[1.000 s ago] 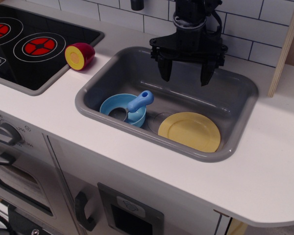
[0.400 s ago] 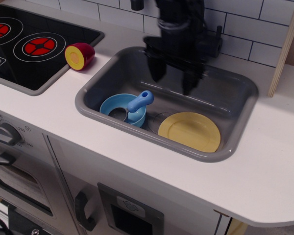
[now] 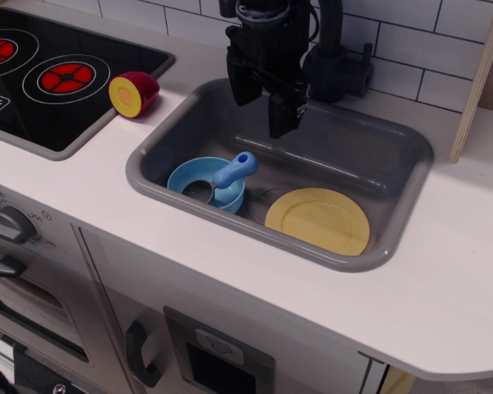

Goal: Take spoon out of bowl sink

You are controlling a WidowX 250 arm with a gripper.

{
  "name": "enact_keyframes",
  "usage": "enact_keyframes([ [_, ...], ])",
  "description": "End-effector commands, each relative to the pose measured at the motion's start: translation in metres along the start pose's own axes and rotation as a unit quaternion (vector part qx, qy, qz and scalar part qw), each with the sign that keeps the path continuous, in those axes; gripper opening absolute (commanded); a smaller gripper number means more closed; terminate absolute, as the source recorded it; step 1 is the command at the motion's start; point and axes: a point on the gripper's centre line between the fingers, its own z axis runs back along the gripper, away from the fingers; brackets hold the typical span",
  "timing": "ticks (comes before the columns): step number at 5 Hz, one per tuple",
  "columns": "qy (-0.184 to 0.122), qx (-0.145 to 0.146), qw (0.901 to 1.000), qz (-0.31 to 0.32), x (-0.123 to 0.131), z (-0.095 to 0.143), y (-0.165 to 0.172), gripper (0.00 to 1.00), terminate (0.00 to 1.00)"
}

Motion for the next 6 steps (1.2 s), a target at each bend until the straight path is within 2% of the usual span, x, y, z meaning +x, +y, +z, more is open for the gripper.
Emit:
enact_keyframes([
  [1, -0.012, 0.011, 0.9991, -0.039, -0.01, -0.008, 0.008, 1.0, 0.0],
  [3, 0.005, 0.023, 0.999, -0.037, -0.017, -0.028, 0.009, 1.0, 0.0],
  [6, 0.012, 0.03, 0.9989, -0.035, -0.023, -0.035, 0.014, 1.0, 0.0],
])
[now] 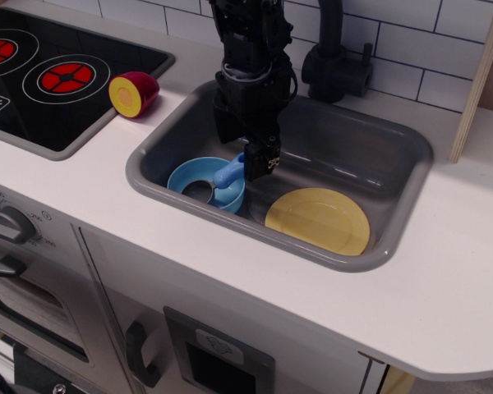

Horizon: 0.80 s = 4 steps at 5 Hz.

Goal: Take spoon out of bowl sink

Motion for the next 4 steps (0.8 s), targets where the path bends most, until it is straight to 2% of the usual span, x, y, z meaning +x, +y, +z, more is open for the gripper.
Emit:
enact_keyframes([
  [1, -0.009, 0.005, 0.9999, -0.004, 0.005, 0.008, 0.005, 0.0, 0.0],
  [3, -0.018, 0.016, 0.9997, -0.003, 0.002, 0.012, 0.01, 0.0, 0.0],
  [4, -0.025, 0.015, 0.9996, 0.002, 0.004, 0.022, 0.016, 0.0, 0.0],
])
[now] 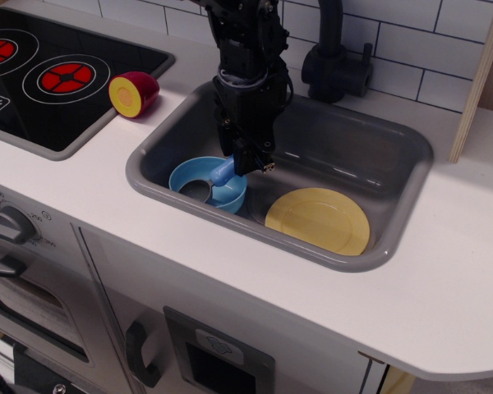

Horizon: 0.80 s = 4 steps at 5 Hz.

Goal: Take spoon out of bowl sink

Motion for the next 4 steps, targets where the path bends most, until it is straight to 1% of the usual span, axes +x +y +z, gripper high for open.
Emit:
enact_keyframes([
  [1, -0.034, 0.003, 0.9993, 0.016, 0.013, 0.041, 0.024, 0.0, 0.0],
  [2, -0.036, -0.008, 0.9991, 0.023, 0.017, 0.057, 0.029, 0.0, 0.0],
  [3, -0.031, -0.005, 0.9995, -0.004, 0.025, 0.065, 0.031, 0.0, 0.0],
  [4, -0.025, -0.008, 0.9962, -0.083, 0.041, 0.071, 0.025, 0.0, 0.0],
])
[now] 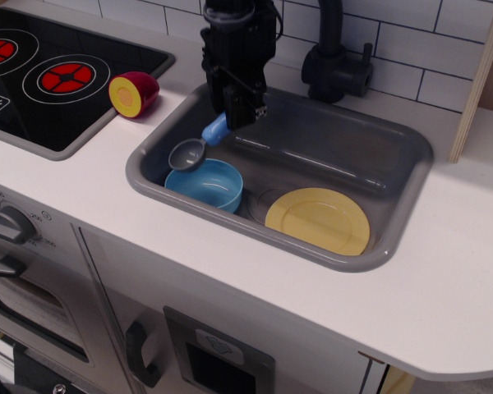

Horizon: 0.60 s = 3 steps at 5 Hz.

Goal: Take spoon out of bowl sink

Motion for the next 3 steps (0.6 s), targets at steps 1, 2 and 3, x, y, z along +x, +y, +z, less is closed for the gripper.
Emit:
enact_keyframes([
  [1, -0.022, 0.009, 0.9845, -0.174, 0.04, 0.034, -0.009, 0.0, 0.0],
  [2, -0.031, 0.016, 0.975, -0.22, 0.049, 0.029, -0.013, 0.0, 0.0],
  [3, -0.053, -0.01, 0.9593, -0.277, 0.055, 0.025, -0.016, 0.0, 0.0],
])
